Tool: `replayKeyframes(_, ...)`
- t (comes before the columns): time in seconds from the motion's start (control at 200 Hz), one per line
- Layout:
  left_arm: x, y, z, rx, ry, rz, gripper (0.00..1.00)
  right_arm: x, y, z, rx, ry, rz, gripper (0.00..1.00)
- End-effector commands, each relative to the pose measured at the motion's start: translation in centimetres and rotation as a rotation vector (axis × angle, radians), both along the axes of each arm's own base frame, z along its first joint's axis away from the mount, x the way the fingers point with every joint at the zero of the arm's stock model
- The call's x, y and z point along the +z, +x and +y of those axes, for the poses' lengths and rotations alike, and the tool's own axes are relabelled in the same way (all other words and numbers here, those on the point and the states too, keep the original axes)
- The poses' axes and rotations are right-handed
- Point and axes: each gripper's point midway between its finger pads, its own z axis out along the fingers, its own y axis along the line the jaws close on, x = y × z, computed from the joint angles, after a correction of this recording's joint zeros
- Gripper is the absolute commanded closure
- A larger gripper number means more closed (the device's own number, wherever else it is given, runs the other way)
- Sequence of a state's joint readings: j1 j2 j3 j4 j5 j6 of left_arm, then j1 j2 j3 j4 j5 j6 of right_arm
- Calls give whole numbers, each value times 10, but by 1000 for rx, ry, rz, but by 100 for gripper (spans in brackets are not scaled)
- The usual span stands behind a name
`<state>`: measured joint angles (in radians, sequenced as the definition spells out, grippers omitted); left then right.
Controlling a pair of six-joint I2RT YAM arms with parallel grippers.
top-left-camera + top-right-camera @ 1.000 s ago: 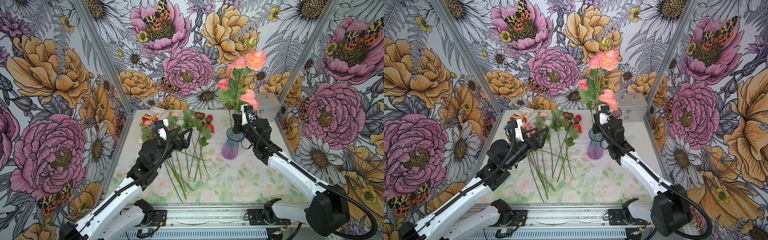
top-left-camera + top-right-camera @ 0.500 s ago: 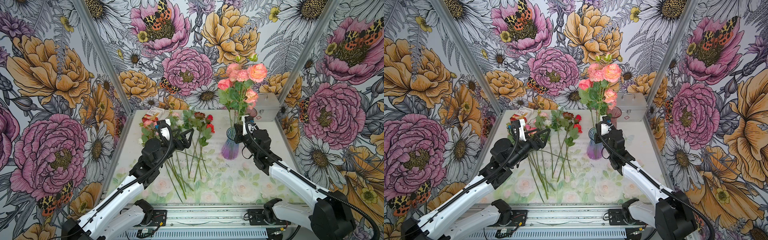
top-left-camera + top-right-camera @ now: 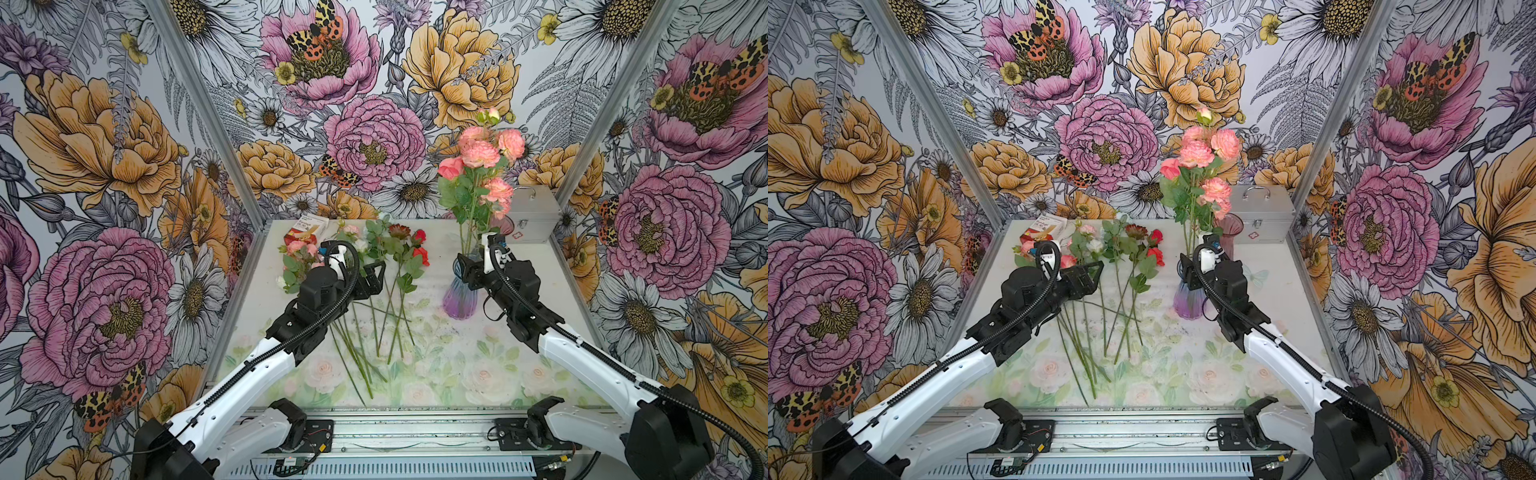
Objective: Place the pink flowers into the vase
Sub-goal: Place the flower in the vase, then pick up the flower at the center of the board.
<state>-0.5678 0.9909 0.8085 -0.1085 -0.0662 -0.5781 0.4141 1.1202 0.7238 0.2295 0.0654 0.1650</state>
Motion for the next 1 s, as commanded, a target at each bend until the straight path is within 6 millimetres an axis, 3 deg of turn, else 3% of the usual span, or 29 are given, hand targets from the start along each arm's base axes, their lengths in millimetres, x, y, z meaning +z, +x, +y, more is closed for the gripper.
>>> replayKeyframes(0.0, 3, 4, 16, 82, 27, 1, 1, 35, -6, -5, -28, 23, -58, 23)
replayKeyframes(0.17, -8, 8, 30, 144, 80, 31, 2, 47, -15, -7, -24, 30, -78, 11)
replayKeyframes(0.365, -32, 11, 33, 131, 87, 144, 1, 52, -20, -8, -26, 27, -81, 8)
replayKeyframes(0.635, -46, 17, 58, 218, 79, 230, 2, 63, -36, -10, -27, 34, -110, 1)
replayKeyframes(0.87, -90, 22, 75, 266, 129, 455, 1, 92, -56, -13, -15, 36, -164, 1)
replayKeyframes(0.996, -111, 18, 83, 287, 169, 558, 1, 114, -67, -4, 34, 28, -205, 0)
